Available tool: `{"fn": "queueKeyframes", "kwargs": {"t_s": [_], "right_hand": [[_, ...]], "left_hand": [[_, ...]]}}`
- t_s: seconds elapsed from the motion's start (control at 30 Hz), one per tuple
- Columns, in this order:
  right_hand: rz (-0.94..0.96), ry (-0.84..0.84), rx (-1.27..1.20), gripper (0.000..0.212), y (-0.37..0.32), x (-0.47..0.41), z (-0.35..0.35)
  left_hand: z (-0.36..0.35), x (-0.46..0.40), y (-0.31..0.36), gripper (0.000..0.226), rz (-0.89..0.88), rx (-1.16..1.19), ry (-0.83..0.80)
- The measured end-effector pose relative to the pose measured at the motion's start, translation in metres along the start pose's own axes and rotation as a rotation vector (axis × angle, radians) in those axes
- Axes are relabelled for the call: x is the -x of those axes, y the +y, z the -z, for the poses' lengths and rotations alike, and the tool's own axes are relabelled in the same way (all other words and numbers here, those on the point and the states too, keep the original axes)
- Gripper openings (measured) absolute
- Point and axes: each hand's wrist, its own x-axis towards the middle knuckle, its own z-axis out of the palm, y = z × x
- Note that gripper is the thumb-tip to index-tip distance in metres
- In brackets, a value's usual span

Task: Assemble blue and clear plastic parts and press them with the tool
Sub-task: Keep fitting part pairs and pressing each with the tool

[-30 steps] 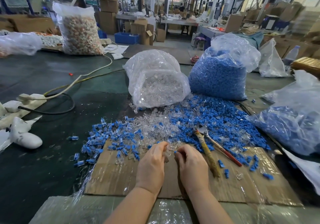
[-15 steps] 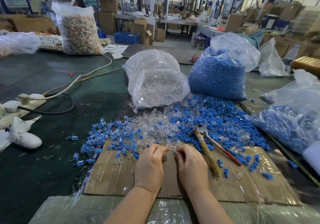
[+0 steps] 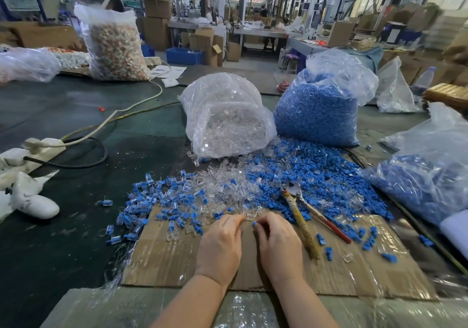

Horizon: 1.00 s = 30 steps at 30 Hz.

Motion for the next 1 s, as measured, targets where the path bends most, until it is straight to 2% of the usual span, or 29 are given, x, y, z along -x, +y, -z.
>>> {"fn": "queueKeyframes", "kwargs": {"t_s": [0.5, 0.73, 1.0], "right_hand": [[-0.008, 0.020, -0.010, 0.006, 0.0008, 0.0001, 0.0002], [-0.005, 0.025, -0.035, 0.007, 0.0008, -0.0005, -0.0003], [-0.024, 0.012, -0.053, 0.010, 0.0015, -0.0005, -0.0007]], "left_hand": [[0.0045, -0.0013, -0.0008, 0.016, 0.075, 0.179, 0.064], [0.0027, -0.0021, -0.0026, 0.031, 0.044, 0.154, 0.021], [0.0015, -0.0025, -0.0039, 0.028, 0.050, 0.142, -0.019]]}}
